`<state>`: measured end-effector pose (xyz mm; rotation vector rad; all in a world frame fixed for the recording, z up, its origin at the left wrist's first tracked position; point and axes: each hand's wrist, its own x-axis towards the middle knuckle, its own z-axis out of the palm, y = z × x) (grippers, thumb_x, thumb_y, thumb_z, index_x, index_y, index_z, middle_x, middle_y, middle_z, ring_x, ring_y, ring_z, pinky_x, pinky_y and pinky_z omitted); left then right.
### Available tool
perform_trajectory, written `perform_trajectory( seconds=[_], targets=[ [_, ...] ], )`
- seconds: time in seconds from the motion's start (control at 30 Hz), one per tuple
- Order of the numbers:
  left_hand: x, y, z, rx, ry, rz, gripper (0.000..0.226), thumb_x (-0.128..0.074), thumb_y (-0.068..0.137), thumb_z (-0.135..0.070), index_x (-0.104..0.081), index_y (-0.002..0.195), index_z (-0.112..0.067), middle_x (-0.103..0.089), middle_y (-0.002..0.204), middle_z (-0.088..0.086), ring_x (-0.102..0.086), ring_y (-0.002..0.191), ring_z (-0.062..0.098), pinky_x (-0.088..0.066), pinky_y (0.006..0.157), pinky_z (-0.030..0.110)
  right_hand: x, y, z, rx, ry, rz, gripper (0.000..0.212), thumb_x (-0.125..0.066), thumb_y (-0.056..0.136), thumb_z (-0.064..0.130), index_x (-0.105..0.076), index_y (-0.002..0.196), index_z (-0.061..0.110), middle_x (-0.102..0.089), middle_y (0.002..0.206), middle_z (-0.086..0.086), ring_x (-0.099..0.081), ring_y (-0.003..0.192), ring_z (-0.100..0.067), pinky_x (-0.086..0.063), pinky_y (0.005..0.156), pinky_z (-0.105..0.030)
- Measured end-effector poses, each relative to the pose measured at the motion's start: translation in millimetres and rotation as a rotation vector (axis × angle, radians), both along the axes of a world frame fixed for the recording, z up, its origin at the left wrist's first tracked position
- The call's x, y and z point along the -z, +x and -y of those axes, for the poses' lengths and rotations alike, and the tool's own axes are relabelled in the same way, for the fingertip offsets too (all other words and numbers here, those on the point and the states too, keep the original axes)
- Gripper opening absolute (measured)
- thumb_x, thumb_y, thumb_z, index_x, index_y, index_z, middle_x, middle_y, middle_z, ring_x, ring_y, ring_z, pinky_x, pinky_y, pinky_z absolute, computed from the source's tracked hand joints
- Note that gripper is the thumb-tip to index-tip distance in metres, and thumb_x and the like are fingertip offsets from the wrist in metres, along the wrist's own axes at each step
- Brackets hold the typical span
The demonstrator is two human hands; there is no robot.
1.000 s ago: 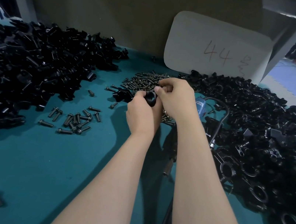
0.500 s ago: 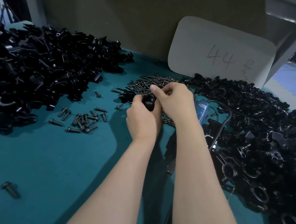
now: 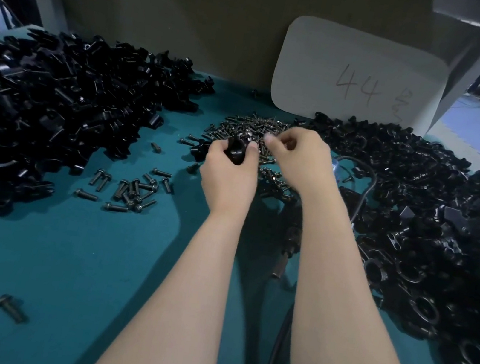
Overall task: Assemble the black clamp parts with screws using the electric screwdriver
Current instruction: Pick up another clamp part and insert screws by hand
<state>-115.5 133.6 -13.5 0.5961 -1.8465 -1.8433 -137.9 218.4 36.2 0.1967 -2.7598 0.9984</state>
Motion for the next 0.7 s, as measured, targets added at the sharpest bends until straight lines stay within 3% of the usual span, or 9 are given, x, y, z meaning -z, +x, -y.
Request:
perform_trajectory(
  seconds=[0.03, 0.1, 0.17, 0.23, 0.4, 0.57, 0.63, 0.7],
  targets=[
    [-1, -1, 2, 0.032, 0.184, -0.012, 0.038, -0.065, 0.090, -0.032, -0.057, 0.117, -0.007, -0.068, 0.094, 0.002, -0.068, 0.088, 0.021, -0.056, 0.081, 0.034, -2, 0, -4, 0.000, 0.102, 0.067, 0.013, -0.058, 0.093, 0.023, -0.068, 0.101, 0.017, -0.066, 0.097, 0.000, -0.059, 0.089, -0.017, -0.048, 0.076, -0.028],
    [-3, -3, 4, 0.097, 0.495, -0.058, 0.033, -0.065, 0.092, -0.023, -0.052, 0.116, -0.006, -0.066, 0.086, 0.002, -0.070, 0.077, 0.017, -0.058, 0.067, 0.022, -3, 2, -4, -0.060, 0.364, 0.254, 0.023, -0.059, 0.089, 0.009, -0.067, 0.109, 0.016, -0.064, 0.109, -0.006, -0.060, 0.098, -0.023, -0.048, 0.079, -0.028],
    [-5, -3, 5, 0.129, 0.570, -0.089, 0.029, -0.065, 0.092, -0.019, -0.048, 0.114, -0.009, -0.063, 0.090, 0.002, -0.069, 0.073, 0.015, -0.057, 0.064, 0.018, -1, 3, 5, -0.095, 0.534, 0.377, 0.033, -0.060, 0.088, 0.007, -0.060, 0.121, 0.010, -0.062, 0.113, -0.011, -0.059, 0.097, -0.027, -0.047, 0.078, -0.029],
    [-7, -3, 3, 0.145, 0.578, -0.104, 0.030, -0.065, 0.092, -0.017, -0.050, 0.116, -0.007, -0.062, 0.095, 0.004, -0.069, 0.072, 0.016, -0.059, 0.067, 0.020, 6, 1, 13, -0.072, 0.572, 0.420, 0.040, -0.060, 0.088, 0.009, -0.052, 0.128, 0.007, -0.059, 0.118, -0.013, -0.056, 0.099, -0.028, -0.046, 0.081, -0.032],
    [-7, -3, 3, 0.162, 0.642, -0.101, 0.025, -0.063, 0.091, -0.010, -0.053, 0.113, -0.003, -0.062, 0.107, 0.018, -0.067, 0.074, 0.020, -0.059, 0.073, 0.024, 15, -3, 16, 0.027, 0.506, 0.384, 0.037, -0.059, 0.088, 0.011, -0.051, 0.123, 0.008, -0.057, 0.119, -0.014, -0.056, 0.103, -0.029, -0.045, 0.081, -0.034],
    [-9, -2, 5, 0.176, 0.740, -0.103, 0.021, -0.063, 0.089, -0.006, -0.052, 0.107, -0.005, -0.062, 0.105, 0.021, -0.067, 0.081, 0.026, -0.058, 0.085, 0.034, 18, -4, 16, 0.049, 0.431, 0.316, 0.016, -0.057, 0.087, 0.010, -0.052, 0.102, 0.008, -0.056, 0.103, -0.010, -0.052, 0.087, -0.026, -0.044, 0.074, -0.032],
    [-8, -3, 6, 0.177, 0.782, -0.103, 0.023, -0.063, 0.089, -0.006, -0.051, 0.109, -0.005, -0.063, 0.105, 0.020, -0.067, 0.082, 0.025, -0.057, 0.084, 0.031, 15, -6, 11, 0.061, 0.250, 0.222, 0.011, -0.054, 0.090, 0.011, -0.059, 0.100, 0.011, -0.061, 0.102, -0.009, -0.056, 0.083, -0.024, -0.047, 0.072, -0.032],
    [-7, -5, 7, 0.173, 0.818, -0.102, 0.023, -0.063, 0.090, -0.008, -0.050, 0.110, -0.006, -0.064, 0.107, 0.018, -0.067, 0.080, 0.022, -0.056, 0.079, 0.026, 7, -6, 3, 0.044, -0.009, 0.168, 0.018, -0.051, 0.092, 0.009, -0.064, 0.087, 0.020, -0.062, 0.086, -0.003, -0.055, 0.070, -0.017, -0.050, 0.067, -0.029]
  ],
)
